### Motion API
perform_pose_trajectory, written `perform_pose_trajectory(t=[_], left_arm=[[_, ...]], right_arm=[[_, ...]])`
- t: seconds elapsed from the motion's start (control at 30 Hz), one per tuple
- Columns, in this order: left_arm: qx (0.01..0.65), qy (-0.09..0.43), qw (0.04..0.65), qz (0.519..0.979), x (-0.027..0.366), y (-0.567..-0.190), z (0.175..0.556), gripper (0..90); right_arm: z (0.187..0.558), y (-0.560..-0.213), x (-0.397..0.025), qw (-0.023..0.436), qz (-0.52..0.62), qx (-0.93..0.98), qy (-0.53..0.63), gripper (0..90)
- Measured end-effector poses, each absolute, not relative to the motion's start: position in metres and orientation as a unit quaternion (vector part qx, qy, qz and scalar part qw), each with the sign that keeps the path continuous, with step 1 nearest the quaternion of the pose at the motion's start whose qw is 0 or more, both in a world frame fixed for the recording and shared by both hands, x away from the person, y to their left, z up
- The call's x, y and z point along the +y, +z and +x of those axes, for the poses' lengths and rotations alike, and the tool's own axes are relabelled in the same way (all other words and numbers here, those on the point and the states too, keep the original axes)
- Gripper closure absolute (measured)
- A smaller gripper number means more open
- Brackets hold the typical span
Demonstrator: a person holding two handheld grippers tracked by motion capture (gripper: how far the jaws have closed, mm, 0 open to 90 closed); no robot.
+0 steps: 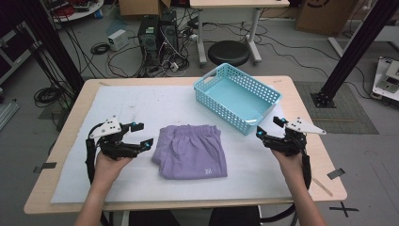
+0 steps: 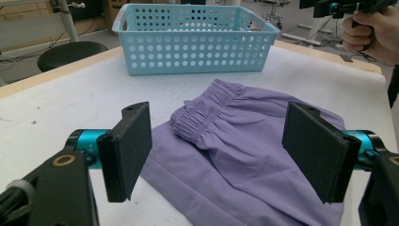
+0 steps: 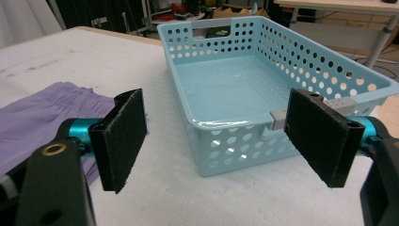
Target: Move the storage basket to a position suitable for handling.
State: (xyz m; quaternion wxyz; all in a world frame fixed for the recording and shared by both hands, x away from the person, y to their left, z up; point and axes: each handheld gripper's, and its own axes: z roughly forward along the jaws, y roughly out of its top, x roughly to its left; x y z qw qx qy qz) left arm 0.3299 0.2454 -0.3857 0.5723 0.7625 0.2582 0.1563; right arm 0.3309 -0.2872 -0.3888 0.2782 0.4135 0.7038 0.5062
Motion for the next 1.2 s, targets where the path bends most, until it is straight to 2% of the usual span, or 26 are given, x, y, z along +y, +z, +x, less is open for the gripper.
perform_pose_trajectory(t=[0.67,1.2], left_arm=[[0.256,0.156,0.564,0.770,0.241,-0.388,0.330,24.7],[0.250,0.159,0.564,0.771,0.239,-0.387,0.329,24.7]], right_arm=[[0.335,-0.390,-0.285,0.287,0.456,0.676,0.503,21.6],[0.374,-0.403,-0.267,0.324,0.555,0.631,0.435,21.7]])
